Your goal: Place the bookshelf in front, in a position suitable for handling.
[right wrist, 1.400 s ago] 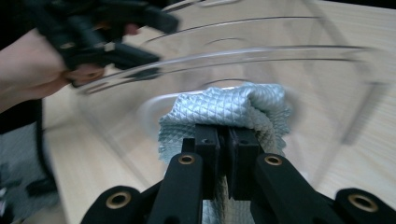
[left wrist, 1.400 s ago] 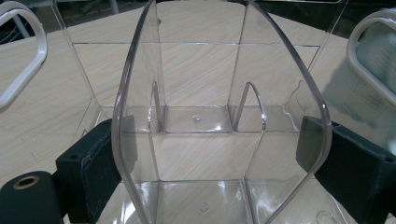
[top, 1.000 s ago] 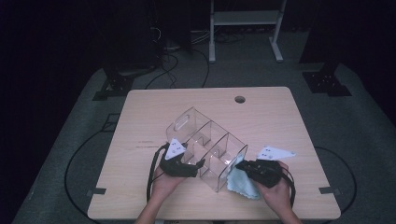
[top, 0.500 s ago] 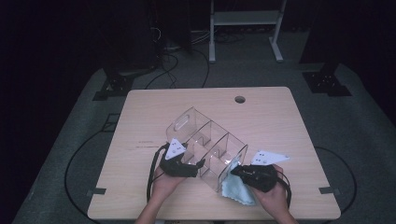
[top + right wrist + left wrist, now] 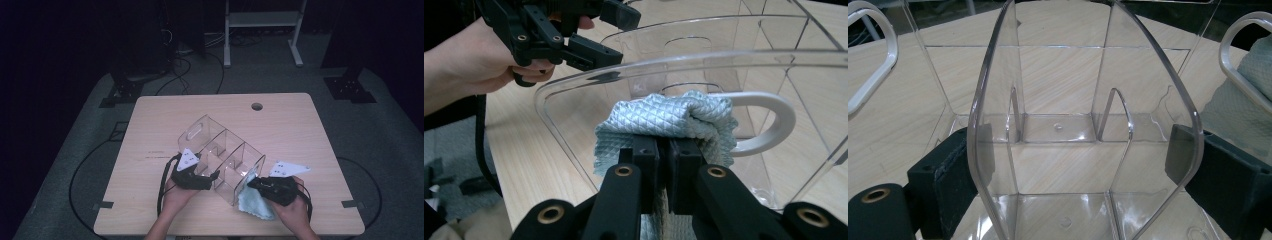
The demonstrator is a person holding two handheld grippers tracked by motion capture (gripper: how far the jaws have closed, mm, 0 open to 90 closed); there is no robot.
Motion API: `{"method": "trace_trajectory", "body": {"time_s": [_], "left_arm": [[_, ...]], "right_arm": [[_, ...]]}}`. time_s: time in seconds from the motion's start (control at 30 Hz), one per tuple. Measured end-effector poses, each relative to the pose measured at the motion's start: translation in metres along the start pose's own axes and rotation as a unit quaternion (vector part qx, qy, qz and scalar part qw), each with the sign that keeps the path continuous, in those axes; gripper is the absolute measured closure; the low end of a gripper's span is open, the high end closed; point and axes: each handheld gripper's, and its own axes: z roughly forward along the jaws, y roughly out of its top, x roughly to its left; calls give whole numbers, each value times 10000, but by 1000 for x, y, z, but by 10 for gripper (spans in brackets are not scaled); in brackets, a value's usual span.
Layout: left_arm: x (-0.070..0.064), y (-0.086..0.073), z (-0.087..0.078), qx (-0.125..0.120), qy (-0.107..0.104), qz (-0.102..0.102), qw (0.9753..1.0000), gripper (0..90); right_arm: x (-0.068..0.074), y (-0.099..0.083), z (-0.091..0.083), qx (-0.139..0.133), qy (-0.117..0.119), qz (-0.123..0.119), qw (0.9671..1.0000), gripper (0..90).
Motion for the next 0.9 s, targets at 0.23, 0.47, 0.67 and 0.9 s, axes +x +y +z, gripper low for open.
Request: {"method": "trace_trajectory", "body": {"time_s": [0.23,0.47,0.67,0.9], "left_arm": [[1,0,-1,17,-52,15,10000,86],[0,0,0,32,-44,36,10000,86],[-1,1,0,27,-49,-5,10000,86],[-1,1,0,25,-48,-5,10000,86]], "right_arm": [[10,0,-6,5,39,-131,9999,850],[10,-1,-11,-6,103,-87,9999,852],[13,1,-15,-7,68,-199,9998,853],[11,1,-17,3,64,-146,9999,860]]}}
